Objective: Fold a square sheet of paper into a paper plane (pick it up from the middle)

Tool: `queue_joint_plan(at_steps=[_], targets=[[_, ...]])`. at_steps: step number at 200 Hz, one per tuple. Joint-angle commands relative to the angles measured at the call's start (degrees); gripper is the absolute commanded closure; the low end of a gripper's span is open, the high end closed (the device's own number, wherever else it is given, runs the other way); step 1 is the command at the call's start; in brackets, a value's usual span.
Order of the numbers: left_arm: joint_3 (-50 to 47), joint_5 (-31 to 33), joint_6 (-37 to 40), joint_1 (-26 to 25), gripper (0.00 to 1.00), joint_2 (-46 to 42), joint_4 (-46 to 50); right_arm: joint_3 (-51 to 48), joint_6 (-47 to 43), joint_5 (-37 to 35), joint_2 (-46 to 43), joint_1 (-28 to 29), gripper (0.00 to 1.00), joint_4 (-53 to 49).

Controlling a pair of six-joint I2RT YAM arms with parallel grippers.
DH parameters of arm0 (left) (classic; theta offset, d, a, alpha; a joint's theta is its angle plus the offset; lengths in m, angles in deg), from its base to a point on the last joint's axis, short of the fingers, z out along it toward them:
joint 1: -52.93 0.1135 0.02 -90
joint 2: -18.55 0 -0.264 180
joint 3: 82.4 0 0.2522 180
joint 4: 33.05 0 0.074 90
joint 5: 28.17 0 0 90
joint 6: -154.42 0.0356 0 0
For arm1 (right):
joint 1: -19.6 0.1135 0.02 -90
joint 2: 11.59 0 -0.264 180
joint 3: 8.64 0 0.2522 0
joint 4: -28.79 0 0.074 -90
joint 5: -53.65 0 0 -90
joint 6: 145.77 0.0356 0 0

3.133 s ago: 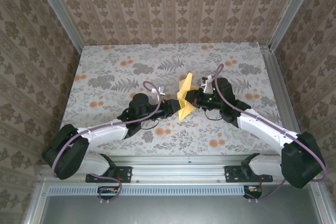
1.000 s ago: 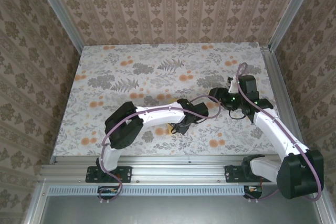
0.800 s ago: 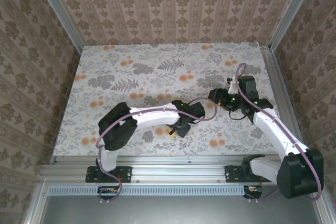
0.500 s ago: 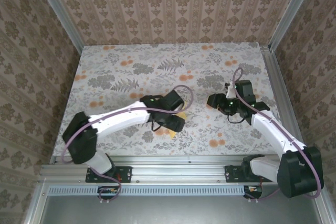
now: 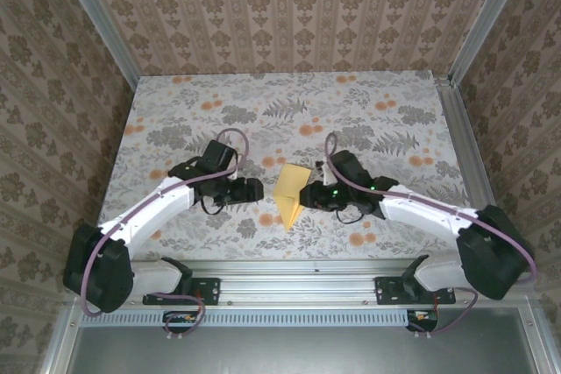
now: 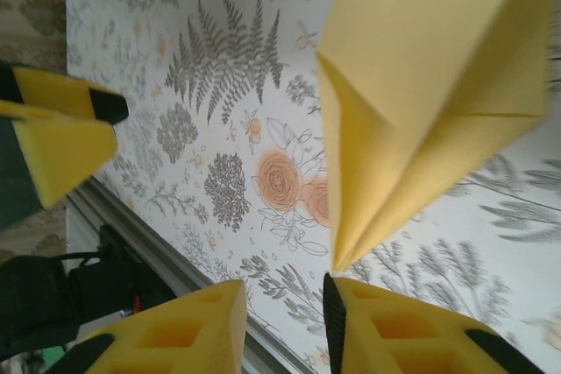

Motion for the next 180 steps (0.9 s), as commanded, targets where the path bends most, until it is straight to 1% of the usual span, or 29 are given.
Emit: queue_joint_plan(at_steps=[1, 13, 23, 27, 37, 91, 145, 180], targets=[[-0.80, -4.73, -0.34, 2.75, 0.22, -1.83, -2.37, 4.01, 1.29, -3.80, 5.61, 3.11, 0.71, 3.85], [-1.12, -5.56, 0.01, 4.02, 0.22, -1.98, -2.44, 5.86, 0.71, -3.74, 9.10, 4.19, 0.73, 4.42], [-1.33, -6.46, 0.25, 4.11, 0.22, -1.90, -2.65, 7.36, -0.07, -4.30, 11.65, 4.98, 0.74, 4.14], [-1.46, -6.68, 0.36, 5.83, 0.22, -1.87, -2.71, 7.96, -0.40, -4.58, 12.47, 5.16, 0.74, 4.01], [-1.66, -7.25, 0.63, 6.47, 0.21, -1.65, -2.72, 9.02, -0.98, -4.82, 14.31, 5.36, 0.75, 3.99], [-3.27, -8.89, 1.46, 8.07, 0.21, -1.29, -3.03, 10.68, -5.19, -8.95, 18.55, 5.36, 0.79, -1.05], [-3.04, -10.07, 1.47, 8.15, 0.20, -0.16, -3.90, 8.01, -5.94, -10.37, 19.70, 4.70, 0.83, -0.62], [-3.73, -11.61, 0.90, 8.13, 0.20, 0.98, -5.49, 2.95, -4.60, -8.37, 19.16, 3.63, 0.87, 5.00]])
